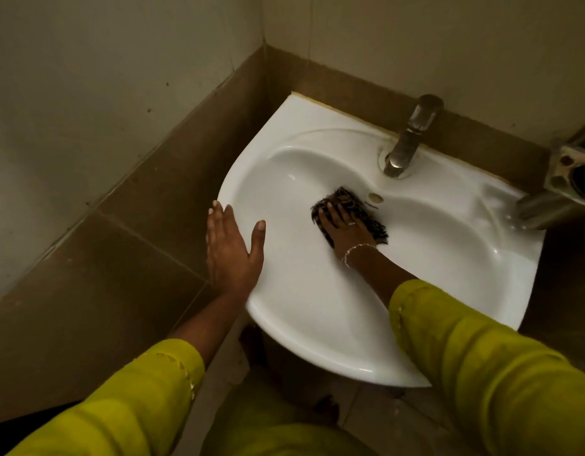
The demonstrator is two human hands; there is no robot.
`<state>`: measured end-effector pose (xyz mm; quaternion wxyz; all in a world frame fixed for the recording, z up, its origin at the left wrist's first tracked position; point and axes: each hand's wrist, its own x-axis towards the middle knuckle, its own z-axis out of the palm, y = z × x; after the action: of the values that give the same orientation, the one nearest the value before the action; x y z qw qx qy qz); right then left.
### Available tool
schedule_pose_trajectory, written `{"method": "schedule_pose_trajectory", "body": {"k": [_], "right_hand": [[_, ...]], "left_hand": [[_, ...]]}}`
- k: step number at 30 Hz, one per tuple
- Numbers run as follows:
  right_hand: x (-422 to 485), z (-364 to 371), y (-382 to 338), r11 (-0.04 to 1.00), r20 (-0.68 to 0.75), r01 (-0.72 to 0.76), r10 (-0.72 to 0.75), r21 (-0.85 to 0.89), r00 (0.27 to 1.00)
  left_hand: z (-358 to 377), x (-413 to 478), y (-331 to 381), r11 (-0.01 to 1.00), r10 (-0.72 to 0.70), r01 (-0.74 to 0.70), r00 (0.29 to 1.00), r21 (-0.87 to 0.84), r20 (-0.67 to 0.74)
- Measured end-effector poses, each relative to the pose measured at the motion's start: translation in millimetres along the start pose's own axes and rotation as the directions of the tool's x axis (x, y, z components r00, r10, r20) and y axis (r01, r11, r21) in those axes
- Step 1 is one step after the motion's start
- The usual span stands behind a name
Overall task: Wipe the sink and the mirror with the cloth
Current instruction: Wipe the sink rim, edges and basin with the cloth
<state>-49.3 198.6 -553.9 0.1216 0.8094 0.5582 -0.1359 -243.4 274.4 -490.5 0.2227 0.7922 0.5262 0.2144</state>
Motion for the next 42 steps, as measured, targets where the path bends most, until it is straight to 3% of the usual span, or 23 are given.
{"method": "schedule_pose_trajectory", "body": {"k": [4, 7, 13, 20, 26, 32, 42], "right_hand": [[20, -13, -22, 0.994, 0.038, -0.009, 0.005, 0.112, 0.999], [23, -18, -30, 0.966, 0.056, 0.054, -0.07, 0.254, 0.996], [8, -19, -51, 0.743, 0.007, 0.181, -0.242, 0.644, 0.97], [-32, -17, -61, 0.659, 0.071, 0.209, -0.371, 0.723, 0.926], [-64, -1, -54, 0.645, 0.127, 0.187, -0.408, 0.741, 0.904], [-95, 3, -30, 0.73, 0.266, 0.138, -0.409, 0.669, 0.873], [-129, 10, 47, 0.952, 0.445, 0.122, -0.241, 0.279, 0.863]], "left_hand": [[-1, 0, 0, 1.0, 0.003, -0.003, 1.0, -0.013, -0.007], [0, -1, 0, 1.0, 0.004, -0.004, 1.0, -0.018, -0.007], [0, 0, 1, 1.0, 0.007, -0.008, 1.0, -0.022, -0.009], [0, -1, 2, 1.0, 0.007, -0.007, 1.0, -0.024, -0.007], [-1, -1, 2, 1.0, 0.004, -0.004, 1.0, -0.007, 0.001], [0, -1, 2, 1.0, 0.014, -0.014, 1.0, -0.012, -0.006], [3, 2, -2, 1.0, 0.017, -0.018, 1.0, -0.013, -0.023]]}}
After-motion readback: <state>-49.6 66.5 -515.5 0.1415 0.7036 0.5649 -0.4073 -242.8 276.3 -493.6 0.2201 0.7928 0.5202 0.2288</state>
